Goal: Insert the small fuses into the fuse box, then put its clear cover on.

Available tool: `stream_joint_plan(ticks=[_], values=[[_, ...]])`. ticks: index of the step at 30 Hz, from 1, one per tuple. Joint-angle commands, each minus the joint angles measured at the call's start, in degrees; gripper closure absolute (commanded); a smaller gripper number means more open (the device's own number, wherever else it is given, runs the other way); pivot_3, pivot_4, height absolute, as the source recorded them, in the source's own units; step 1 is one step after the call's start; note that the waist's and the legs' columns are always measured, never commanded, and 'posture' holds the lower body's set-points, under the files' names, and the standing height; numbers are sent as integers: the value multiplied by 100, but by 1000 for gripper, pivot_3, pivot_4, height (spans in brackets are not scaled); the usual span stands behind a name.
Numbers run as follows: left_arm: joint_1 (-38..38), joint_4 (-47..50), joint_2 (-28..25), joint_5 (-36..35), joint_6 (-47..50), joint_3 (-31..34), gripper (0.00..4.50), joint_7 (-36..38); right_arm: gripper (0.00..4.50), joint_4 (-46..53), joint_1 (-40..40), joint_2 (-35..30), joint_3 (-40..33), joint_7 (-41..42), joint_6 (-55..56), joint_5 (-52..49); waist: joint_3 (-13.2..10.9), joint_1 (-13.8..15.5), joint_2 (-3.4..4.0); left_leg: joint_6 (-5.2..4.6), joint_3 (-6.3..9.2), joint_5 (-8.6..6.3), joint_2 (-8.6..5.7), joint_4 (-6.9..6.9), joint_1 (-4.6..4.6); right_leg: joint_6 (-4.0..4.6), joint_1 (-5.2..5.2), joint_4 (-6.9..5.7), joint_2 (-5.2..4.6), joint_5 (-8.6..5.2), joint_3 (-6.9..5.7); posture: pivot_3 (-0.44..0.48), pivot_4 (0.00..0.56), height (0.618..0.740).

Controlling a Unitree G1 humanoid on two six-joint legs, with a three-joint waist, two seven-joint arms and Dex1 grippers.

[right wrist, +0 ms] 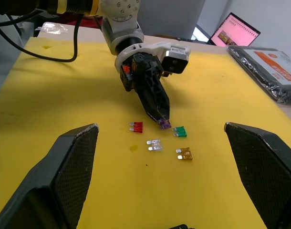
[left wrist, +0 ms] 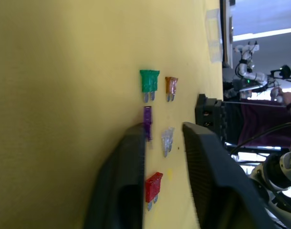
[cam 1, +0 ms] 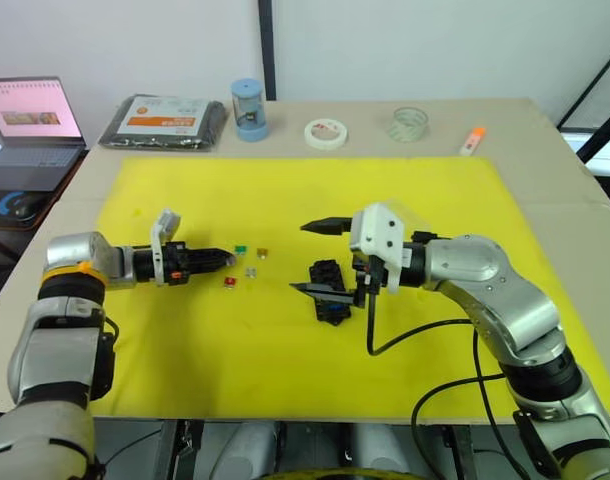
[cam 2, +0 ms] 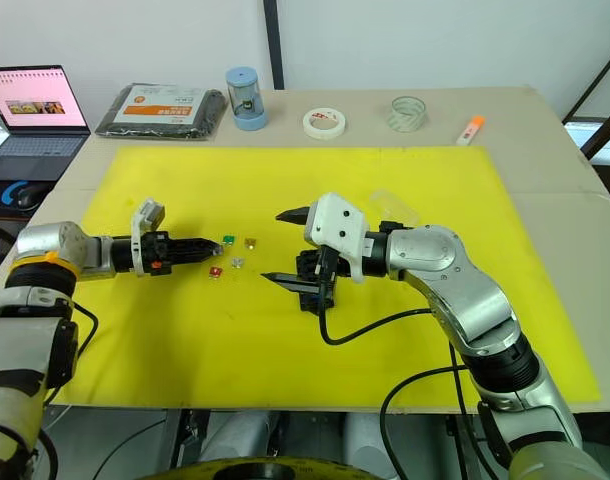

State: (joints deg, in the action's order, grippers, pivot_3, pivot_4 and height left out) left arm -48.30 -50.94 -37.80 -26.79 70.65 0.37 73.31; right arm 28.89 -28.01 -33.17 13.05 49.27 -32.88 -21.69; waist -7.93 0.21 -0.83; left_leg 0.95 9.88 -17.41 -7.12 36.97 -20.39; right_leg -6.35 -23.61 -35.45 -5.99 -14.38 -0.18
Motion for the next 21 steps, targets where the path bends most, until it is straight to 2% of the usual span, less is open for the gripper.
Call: stream_joint_plan(ticks=[1,11,15,17,21], values=[[115,84,-25,51,-19,-68,4467,65,0,154,-47,32,-125,-30,32,-93,0,-13,0,0,0,0,1,0,1,0,0,-1,1,0,0,0,150,740],[414,778,-166,-179,254,56,4467,118,0,115,-63,43,-153,-32,2,-129,1,-91,0,0,0,0,2,0,2,0,0,-4,2,0,2,0,150,740],[830,2423,-525,-647,283,216,4467,359,0,184,-130,18,-402,11,-396,-574,0,-106,0,1,-1,0,4,0,-3,1,-3,-2,-1,0,8,0,150,740],[1114,3594,-760,-956,202,315,4467,476,0,223,-210,-53,-551,51,-718,-874,-2,-99,-2,1,0,0,6,0,-8,2,-5,-1,-1,1,12,0,150,740],[1431,5388,-815,-1302,-302,403,4467,335,0,60,-368,-315,-680,112,-1250,-1141,-3,-68,2,2,-1,-1,8,-2,-6,5,0,8,-13,3,12,0,150,740]])
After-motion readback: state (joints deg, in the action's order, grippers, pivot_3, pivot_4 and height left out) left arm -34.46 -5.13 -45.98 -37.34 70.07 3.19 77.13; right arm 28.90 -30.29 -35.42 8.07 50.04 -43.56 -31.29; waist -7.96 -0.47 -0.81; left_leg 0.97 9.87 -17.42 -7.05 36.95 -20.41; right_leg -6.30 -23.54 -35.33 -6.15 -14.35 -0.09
